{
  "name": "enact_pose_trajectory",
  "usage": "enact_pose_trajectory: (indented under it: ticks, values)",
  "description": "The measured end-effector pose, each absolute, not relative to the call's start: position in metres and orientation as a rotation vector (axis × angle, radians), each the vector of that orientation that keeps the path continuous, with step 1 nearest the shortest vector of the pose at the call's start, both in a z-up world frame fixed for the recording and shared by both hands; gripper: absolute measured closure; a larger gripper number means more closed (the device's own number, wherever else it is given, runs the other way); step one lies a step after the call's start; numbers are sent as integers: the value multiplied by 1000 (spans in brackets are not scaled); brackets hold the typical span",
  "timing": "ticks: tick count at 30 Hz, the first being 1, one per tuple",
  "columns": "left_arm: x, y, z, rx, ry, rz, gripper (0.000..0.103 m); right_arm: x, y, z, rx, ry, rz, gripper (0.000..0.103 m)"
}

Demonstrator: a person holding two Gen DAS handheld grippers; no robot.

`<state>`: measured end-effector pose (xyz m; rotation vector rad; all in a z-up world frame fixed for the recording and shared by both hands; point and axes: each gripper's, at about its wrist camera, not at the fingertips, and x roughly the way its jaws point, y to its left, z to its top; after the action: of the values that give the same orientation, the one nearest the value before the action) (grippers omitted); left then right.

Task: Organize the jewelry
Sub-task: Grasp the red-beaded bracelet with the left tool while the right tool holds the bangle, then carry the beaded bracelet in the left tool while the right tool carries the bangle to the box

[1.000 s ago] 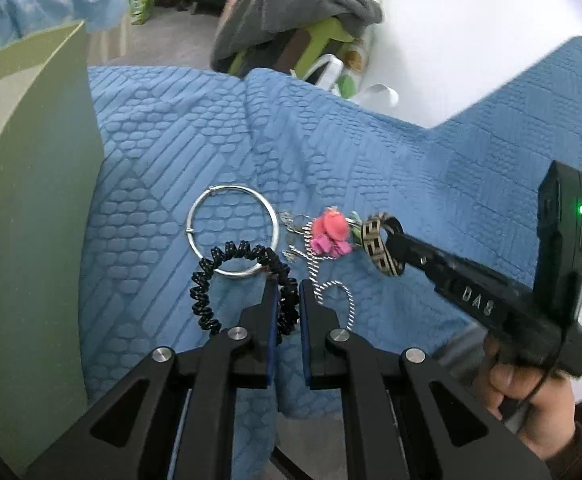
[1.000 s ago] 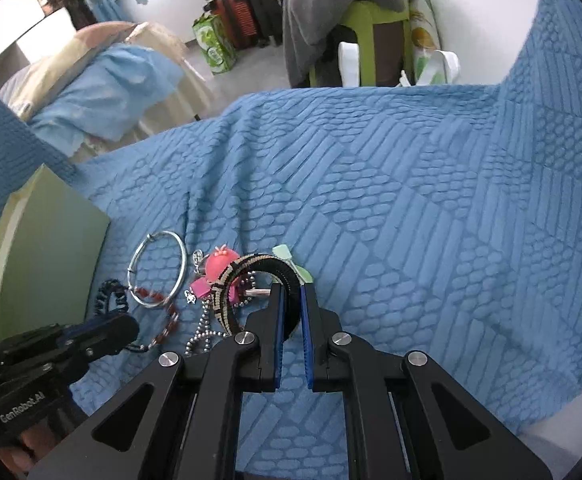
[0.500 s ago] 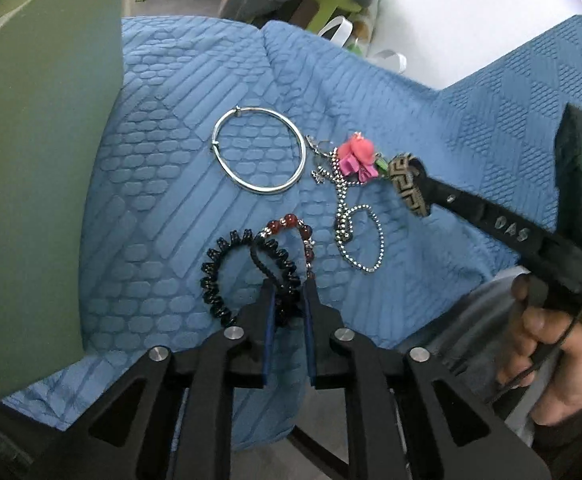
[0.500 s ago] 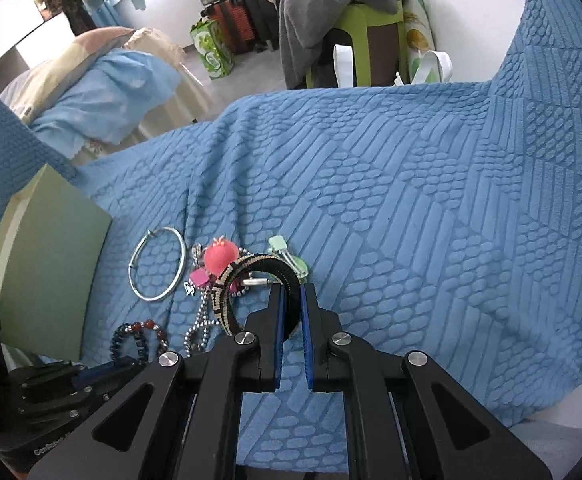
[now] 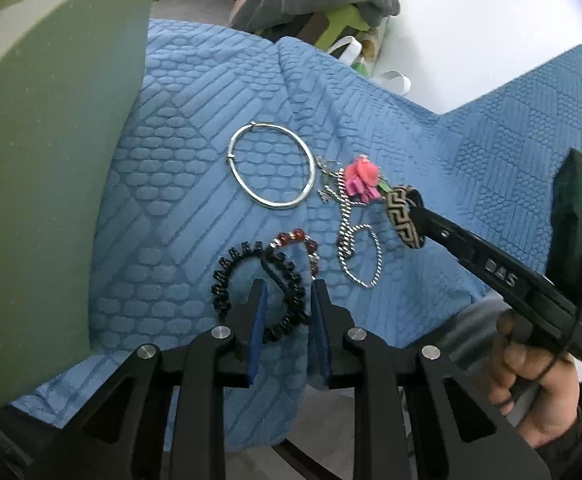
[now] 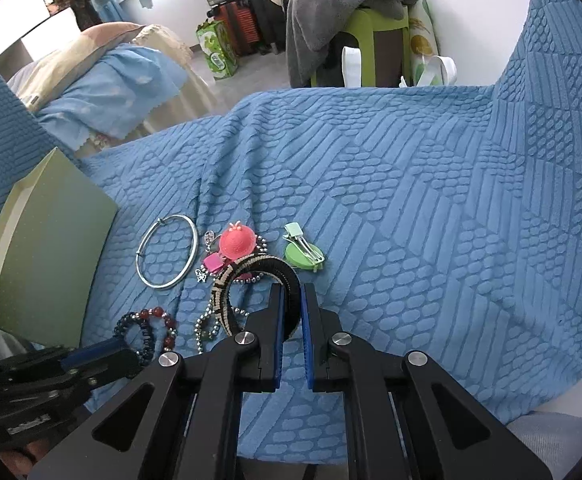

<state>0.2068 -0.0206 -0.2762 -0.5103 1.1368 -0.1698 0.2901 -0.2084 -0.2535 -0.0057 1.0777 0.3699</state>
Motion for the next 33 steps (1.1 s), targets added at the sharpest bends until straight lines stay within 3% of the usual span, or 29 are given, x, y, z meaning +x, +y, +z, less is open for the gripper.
enact_pose_trajectory:
  ticks: [2,4,17,33]
  values:
    - [209,-19,-277,-520,1123,-155,97,289,-207,-253,-14,1074,368,97]
    - [210,-18,-275,-530,1112,-163,100,289,-208,-253,-15,1074,366,97]
    - [220,-20,-198,-489,981,-219,100,285,-220,-211,9,991,309,97]
    - [223,37,-86,-333,873,-82,100,279,-179,-101,1,793,369,97]
